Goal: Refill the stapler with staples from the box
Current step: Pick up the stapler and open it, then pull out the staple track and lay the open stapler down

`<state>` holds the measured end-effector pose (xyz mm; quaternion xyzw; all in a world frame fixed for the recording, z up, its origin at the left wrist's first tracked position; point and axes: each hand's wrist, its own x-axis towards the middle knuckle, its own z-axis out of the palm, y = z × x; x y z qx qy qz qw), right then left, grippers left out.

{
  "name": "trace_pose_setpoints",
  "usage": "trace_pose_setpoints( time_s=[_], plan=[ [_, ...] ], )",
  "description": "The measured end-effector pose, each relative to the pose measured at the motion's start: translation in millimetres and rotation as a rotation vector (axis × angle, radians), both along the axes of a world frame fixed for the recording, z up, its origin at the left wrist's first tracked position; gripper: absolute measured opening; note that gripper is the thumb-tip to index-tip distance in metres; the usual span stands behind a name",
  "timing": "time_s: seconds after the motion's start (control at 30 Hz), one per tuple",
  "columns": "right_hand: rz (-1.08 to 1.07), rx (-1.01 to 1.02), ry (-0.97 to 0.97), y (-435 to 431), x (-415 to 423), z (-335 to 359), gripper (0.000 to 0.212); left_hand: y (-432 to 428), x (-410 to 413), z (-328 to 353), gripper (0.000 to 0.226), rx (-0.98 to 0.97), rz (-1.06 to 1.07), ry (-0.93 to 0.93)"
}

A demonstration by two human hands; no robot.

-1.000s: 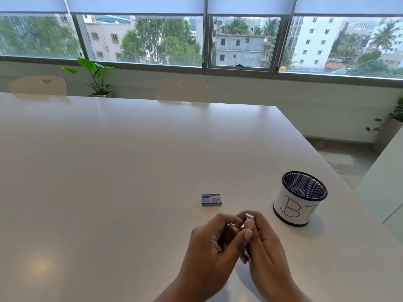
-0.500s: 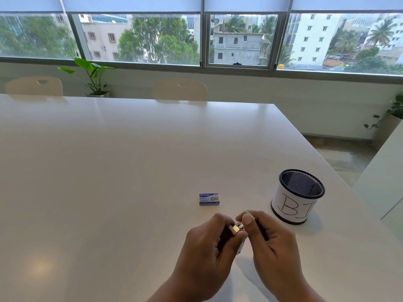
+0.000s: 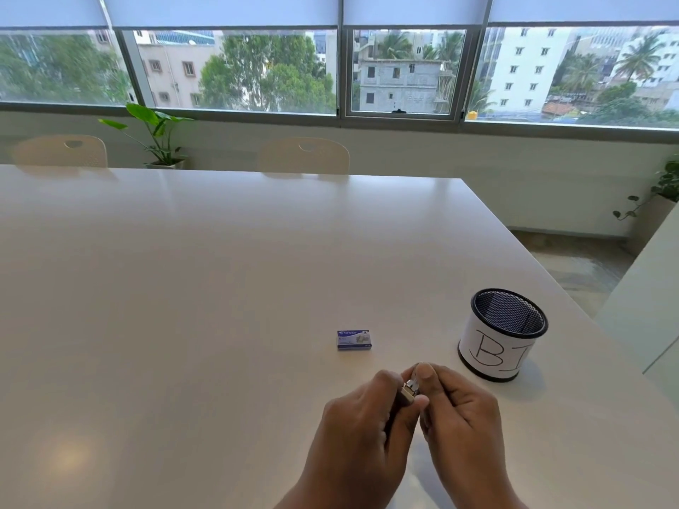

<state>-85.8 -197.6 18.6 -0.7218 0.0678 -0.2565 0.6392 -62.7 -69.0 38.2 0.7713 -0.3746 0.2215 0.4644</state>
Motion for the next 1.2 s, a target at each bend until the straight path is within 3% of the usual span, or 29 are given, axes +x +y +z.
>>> trace_pose_setpoints(
  time_s=[0.1,0.2,0.4,0.5,0.6,0.7,0.8,0.87,1.0,1.2],
  plan=[
    [-0.066,0.070,0.025,-4,2,5,0.033,3,0,3,0.024,0.029,0.028,-0.015],
    [-0.129,0.280,0.060,-19,8,12,0.049,8,0,6,0.024,-0.043,0.053,0.014],
    [-0.068,0.533,0.139,-25,11,8,0.037,9,-1,9,0.011,-0.191,-0.010,0.160],
    [-0.097,0.663,0.184,-29,14,7,0.031,17,5,13,0.006,-0.202,-0.047,0.360],
    [-0.088,0.766,0.222,-30,16,7,0.026,24,16,19,0.028,-0.219,-0.152,0.741],
    [-0.033,0.798,0.262,-26,16,9,0.032,34,28,25,0.054,-0.212,-0.385,1.113],
    [0.071,0.841,0.322,-19,14,9,0.037,43,34,26,0.053,-0.195,-0.547,1.302],
    [0.147,0.864,0.362,-14,11,8,0.041,41,35,23,0.042,-0.166,-0.499,1.391],
    [0.253,0.772,0.366,-7,7,6,0.044,29,27,15,0.035,-0.069,-0.480,1.455],
    [0.309,0.754,0.325,-5,6,8,0.046,22,24,6,0.041,-0.148,-0.545,1.483]
  ],
)
